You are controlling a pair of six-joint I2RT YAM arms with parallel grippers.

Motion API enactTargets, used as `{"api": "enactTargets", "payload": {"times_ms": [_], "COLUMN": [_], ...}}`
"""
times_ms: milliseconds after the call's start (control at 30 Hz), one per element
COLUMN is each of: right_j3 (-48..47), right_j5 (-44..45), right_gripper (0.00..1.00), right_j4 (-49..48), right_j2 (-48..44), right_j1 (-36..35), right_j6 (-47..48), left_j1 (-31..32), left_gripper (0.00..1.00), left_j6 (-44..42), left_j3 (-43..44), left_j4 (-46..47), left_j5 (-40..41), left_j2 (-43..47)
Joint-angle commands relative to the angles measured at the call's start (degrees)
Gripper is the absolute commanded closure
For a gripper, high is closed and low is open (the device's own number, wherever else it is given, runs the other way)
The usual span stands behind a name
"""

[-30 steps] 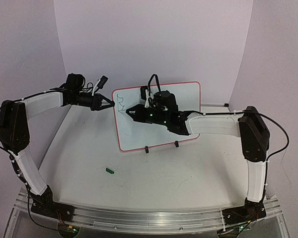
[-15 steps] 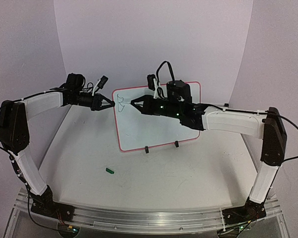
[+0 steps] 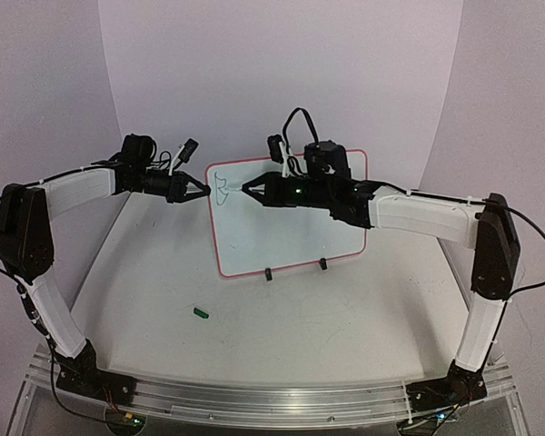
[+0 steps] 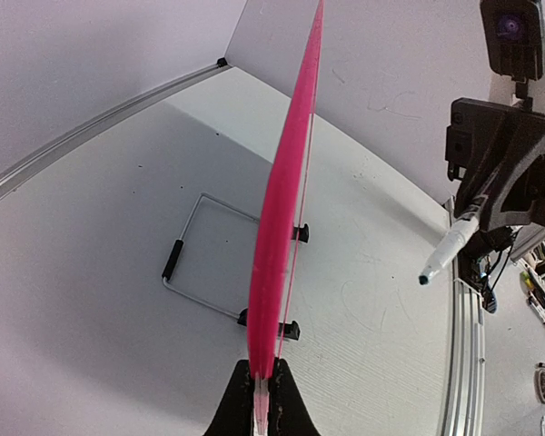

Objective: Write a sentence on the whiteboard

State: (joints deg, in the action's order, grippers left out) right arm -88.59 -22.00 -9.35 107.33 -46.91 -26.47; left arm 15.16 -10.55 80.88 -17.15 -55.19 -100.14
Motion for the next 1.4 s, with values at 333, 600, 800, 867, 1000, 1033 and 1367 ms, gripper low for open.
{"api": "enactTargets", "payload": {"times_ms": [333, 600, 800, 867, 1000, 1033, 1367], "right_j3": [-5.74, -5.20, -5.61, -5.99, -6.54, -6.51, -2.63], "right_j5": [0.27, 4.61, 5.65, 5.74, 5.70, 5.91, 11.29], "right_gripper": [1.00, 1.00, 1.00, 1.00, 1.00, 1.00, 1.00], "right_j4": [0.10, 0.04, -0.01, 0.04, 0.05, 0.04, -1.96], "right_j2": [5.06, 5.30, 6.02, 6.37, 7.06, 7.14, 4.46], "right_j1": [0.71, 0.75, 0.79, 0.79, 0.79, 0.80, 0.82], "right_j6": [1.67, 1.35, 1.25, 1.17, 0.85, 0.75, -0.28], "left_j1": [0.84, 0.97, 1.07, 1.06, 1.20, 1.22, 1.41], "left_gripper": [1.00, 1.00, 1.00, 1.00, 1.00, 1.00, 1.00], "left_j6": [-0.33, -0.35, -0.28, -0.30, -0.37, -0.39, -0.44], "left_j3": [0.37, 0.42, 0.42, 0.42, 0.46, 0.44, 0.42], "left_j4": [-1.22, -1.22, -1.21, -1.22, -1.22, -1.22, -1.31], "left_j5": [0.87, 0.82, 0.75, 0.78, 0.77, 0.76, 0.84], "left_j2": [2.38, 2.45, 2.56, 2.57, 2.53, 2.61, 3.03]}}
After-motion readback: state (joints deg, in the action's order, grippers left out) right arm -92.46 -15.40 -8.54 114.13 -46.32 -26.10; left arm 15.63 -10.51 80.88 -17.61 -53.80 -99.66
